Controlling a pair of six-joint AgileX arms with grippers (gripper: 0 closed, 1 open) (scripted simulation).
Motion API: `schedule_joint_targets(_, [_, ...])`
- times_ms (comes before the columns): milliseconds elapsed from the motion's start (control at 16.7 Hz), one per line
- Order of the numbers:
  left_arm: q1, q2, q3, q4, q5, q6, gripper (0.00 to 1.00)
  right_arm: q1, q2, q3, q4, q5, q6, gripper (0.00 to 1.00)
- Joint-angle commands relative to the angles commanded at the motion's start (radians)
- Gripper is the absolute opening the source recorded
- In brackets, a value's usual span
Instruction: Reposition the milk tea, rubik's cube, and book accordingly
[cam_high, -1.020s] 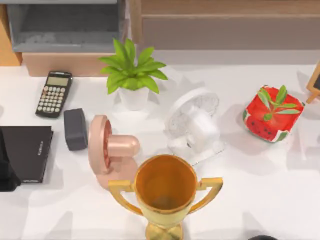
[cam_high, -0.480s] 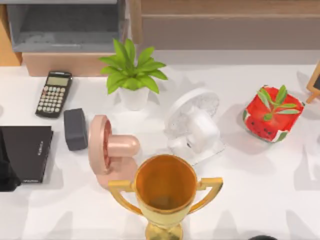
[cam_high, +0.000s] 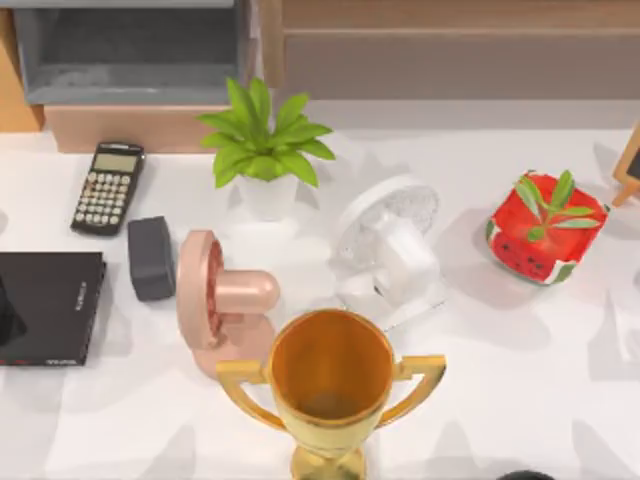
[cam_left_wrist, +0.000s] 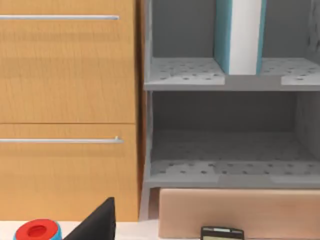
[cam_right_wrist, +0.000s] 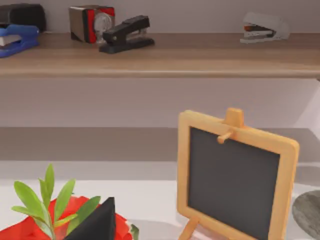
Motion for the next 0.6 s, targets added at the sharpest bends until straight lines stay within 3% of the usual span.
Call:
schedule_joint_targets(240, [-0.024,0.307,0.222,0.124,-0.033,-0.005,1.00,0.000,0.000,0.000,0.000,0.000,0.000,1.00])
schedule_joint_targets(600, [-0.065,0.939,0.615,0.335,-0.086,-0.019,1.00,0.000,0.000,0.000,0.000,0.000,0.000,1.00])
